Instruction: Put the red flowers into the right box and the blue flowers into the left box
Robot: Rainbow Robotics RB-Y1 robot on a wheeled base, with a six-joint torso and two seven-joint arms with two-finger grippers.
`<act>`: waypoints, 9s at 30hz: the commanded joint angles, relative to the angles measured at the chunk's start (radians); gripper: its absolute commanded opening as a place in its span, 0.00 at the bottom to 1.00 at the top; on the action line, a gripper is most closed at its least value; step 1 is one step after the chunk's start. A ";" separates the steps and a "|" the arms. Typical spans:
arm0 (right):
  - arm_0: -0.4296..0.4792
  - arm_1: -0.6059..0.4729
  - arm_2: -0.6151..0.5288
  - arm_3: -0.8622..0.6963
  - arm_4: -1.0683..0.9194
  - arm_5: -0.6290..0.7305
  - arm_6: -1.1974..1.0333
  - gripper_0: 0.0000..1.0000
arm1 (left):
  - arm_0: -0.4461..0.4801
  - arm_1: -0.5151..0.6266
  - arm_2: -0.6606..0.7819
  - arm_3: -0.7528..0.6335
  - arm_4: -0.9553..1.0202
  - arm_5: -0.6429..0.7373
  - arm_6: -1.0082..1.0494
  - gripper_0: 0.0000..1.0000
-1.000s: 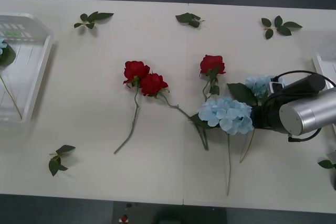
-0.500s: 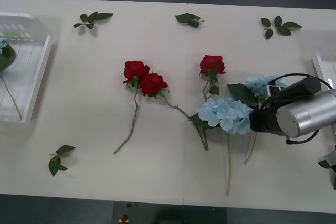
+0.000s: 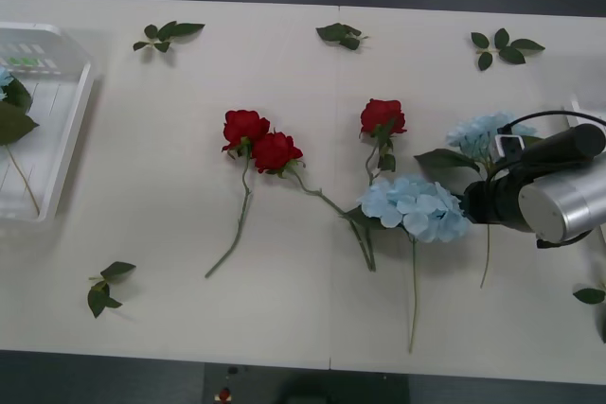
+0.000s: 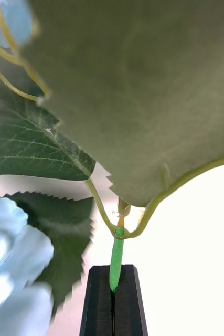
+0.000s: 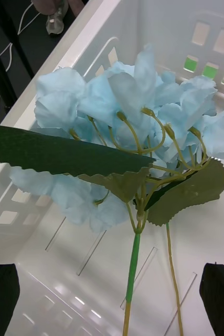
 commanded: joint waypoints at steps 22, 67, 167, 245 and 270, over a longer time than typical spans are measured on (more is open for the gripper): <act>-0.088 0.108 -0.553 -0.216 -0.852 0.213 0.486 0.00 | -0.060 -0.140 -0.042 -0.582 0.072 0.240 0.043 1.00; -0.288 0.211 -0.355 -0.230 -1.262 -0.084 0.679 0.00 | -0.184 -0.410 -0.100 -1.005 0.426 0.128 0.086 1.00; -0.094 -0.011 -0.474 -0.405 -0.861 0.359 -0.032 1.00 | 0.296 0.047 0.379 -0.473 0.210 0.177 -0.477 0.00; 0.035 -0.019 0.347 -0.164 0.111 0.008 -0.352 1.00 | 0.100 -0.342 -0.043 -0.622 0.195 0.096 -0.442 1.00; 0.036 -0.016 0.404 -0.163 0.099 0.008 -0.407 0.00 | -0.273 -0.534 -0.531 -0.238 -0.221 0.096 -0.167 1.00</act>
